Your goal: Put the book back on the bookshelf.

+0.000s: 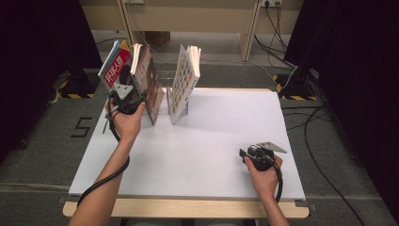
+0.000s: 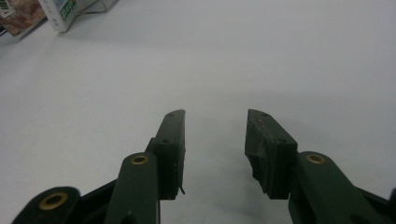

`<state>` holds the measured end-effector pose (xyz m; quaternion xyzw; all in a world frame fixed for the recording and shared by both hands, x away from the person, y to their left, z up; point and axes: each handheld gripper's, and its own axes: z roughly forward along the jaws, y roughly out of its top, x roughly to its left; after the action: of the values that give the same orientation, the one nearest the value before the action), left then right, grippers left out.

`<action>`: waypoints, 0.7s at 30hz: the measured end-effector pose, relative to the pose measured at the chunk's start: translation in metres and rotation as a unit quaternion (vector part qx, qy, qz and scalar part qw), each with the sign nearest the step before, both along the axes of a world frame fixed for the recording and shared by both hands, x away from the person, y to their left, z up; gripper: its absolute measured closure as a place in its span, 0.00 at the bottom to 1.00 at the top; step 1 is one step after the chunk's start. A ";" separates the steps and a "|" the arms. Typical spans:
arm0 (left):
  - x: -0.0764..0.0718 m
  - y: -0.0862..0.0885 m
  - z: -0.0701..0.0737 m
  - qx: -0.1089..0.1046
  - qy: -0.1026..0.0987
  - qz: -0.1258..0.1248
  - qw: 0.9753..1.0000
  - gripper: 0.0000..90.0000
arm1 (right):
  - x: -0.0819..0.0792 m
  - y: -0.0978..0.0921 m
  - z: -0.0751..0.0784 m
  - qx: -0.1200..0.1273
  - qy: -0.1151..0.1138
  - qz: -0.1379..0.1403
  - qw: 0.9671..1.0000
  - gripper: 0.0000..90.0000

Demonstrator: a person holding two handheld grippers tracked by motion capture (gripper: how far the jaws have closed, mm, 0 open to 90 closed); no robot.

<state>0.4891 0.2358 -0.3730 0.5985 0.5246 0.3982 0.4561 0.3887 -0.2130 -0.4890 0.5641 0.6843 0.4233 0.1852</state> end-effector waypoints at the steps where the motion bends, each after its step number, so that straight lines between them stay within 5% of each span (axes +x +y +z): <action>1: -0.001 0.001 0.000 -0.006 0.002 -0.001 1.000 0.55 | 0.000 0.000 0.000 0.000 0.000 0.000 1.000 0.65; 21: -0.033 0.014 -0.015 -0.027 0.045 -0.035 0.998 0.52 | -0.001 0.001 0.001 -0.002 -0.002 -0.001 1.000 0.65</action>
<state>0.4562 0.2501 -0.3882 0.6217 0.5337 0.3402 0.4614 0.3879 -0.2121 -0.4881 0.5634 0.6841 0.4233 0.1880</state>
